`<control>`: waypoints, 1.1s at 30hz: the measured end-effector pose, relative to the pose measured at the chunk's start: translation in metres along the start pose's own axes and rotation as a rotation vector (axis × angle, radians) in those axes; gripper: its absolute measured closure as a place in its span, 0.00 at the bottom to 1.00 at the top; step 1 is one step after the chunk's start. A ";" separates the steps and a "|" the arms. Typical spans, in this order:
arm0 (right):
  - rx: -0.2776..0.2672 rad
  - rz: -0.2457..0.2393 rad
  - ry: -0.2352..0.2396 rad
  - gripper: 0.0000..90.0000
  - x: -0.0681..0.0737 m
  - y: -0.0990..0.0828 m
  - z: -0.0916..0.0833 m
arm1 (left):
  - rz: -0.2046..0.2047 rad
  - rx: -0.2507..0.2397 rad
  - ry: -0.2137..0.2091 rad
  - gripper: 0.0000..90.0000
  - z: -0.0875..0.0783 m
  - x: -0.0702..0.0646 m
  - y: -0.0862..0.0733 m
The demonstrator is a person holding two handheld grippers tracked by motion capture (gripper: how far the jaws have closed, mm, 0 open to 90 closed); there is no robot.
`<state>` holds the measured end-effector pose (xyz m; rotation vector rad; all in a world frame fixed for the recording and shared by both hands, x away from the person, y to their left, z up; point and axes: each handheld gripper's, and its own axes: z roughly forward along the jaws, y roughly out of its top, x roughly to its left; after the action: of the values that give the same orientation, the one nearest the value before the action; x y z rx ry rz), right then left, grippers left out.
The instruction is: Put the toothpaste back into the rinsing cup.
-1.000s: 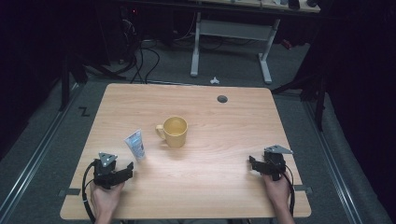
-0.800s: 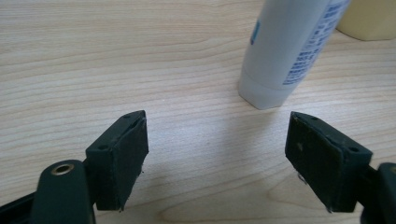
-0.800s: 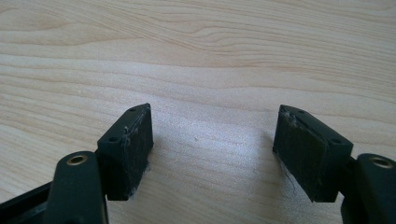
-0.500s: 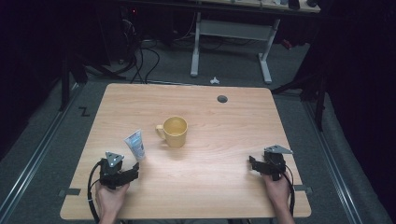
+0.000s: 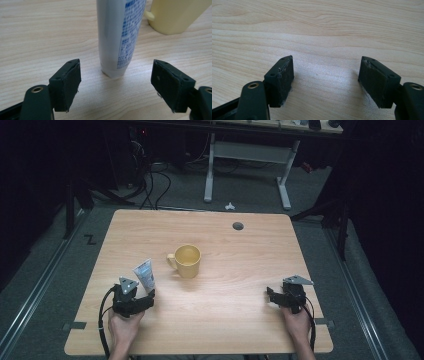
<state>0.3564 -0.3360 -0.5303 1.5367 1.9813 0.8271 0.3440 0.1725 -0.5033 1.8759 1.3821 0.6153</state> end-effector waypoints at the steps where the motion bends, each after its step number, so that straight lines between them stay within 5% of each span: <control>1: 0.000 0.000 0.000 0.32 0.000 0.000 0.000 | 0.002 0.000 -0.002 0.28 0.000 0.000 0.001; 33: 0.000 0.000 0.000 0.32 0.000 0.000 0.000 | -0.033 -0.063 -0.013 0.40 0.011 0.001 0.041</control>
<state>0.3560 -0.3363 -0.5303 1.5364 1.9815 0.8270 0.3775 0.1637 -0.4783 1.8011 1.3674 0.6223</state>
